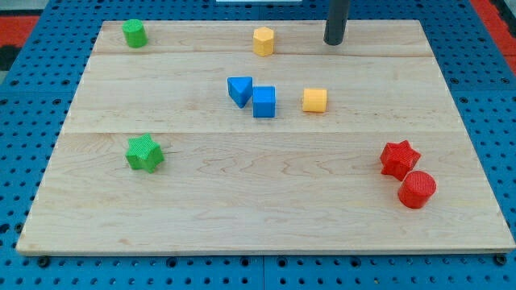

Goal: Move the red star to the top right

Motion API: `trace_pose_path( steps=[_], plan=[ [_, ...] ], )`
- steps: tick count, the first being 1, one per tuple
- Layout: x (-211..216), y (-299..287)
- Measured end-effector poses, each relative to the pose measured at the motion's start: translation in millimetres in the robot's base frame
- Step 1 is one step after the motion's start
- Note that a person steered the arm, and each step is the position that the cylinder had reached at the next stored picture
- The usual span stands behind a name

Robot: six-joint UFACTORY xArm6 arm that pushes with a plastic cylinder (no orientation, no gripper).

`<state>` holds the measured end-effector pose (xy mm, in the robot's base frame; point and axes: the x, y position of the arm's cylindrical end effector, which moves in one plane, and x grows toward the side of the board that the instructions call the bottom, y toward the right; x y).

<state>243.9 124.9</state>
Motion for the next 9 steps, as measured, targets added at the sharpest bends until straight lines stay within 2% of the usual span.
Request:
trace_pose_path(
  steps=[1,2,3,4,5,6,7,8,9],
  plan=[
    [-2,0],
    [14,-4],
    [61,39],
    [142,68],
    [221,145],
    [304,130],
    [293,88],
    [247,50],
    [234,50]
  ],
)
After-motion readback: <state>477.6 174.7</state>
